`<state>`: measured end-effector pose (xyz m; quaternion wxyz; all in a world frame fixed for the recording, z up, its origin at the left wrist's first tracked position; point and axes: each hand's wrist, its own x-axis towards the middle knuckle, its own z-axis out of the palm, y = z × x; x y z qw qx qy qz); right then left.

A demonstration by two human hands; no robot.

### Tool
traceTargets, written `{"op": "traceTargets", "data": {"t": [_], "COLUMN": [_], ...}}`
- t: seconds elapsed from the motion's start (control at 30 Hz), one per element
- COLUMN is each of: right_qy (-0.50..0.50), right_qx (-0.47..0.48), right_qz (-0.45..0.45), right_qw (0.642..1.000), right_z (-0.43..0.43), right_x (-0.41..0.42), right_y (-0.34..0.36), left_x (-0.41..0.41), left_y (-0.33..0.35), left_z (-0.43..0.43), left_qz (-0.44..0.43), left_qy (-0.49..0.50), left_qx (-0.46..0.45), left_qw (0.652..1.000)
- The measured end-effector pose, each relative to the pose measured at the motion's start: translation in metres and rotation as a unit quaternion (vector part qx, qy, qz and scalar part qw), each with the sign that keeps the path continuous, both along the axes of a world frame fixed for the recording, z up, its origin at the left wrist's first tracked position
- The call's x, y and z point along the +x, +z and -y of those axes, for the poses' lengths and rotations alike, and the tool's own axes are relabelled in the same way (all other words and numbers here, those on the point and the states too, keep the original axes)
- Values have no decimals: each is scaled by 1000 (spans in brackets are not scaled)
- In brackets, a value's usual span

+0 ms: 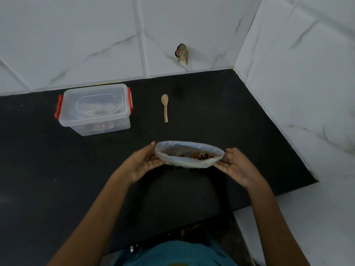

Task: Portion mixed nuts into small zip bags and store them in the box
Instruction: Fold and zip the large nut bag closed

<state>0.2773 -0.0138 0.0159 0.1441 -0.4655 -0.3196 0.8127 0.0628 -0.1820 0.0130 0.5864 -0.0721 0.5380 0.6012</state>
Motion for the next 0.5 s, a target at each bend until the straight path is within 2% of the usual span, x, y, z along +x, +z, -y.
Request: {"op": "traceTargets", "data": {"t": [0.13, 0.5], "right_qy": [6, 16], "right_qx": [-27, -21], "right_qz": [-9, 29], "right_qw": [1000, 999], "right_z": [-3, 1], "right_x": [4, -9], "right_y": [2, -6], "left_x": [-1, 6], "left_y": [-2, -4], "left_z": [5, -3], "left_qz": [68, 97], "left_qy": [35, 8], "left_qx": [19, -1], "left_qw": [997, 995]}}
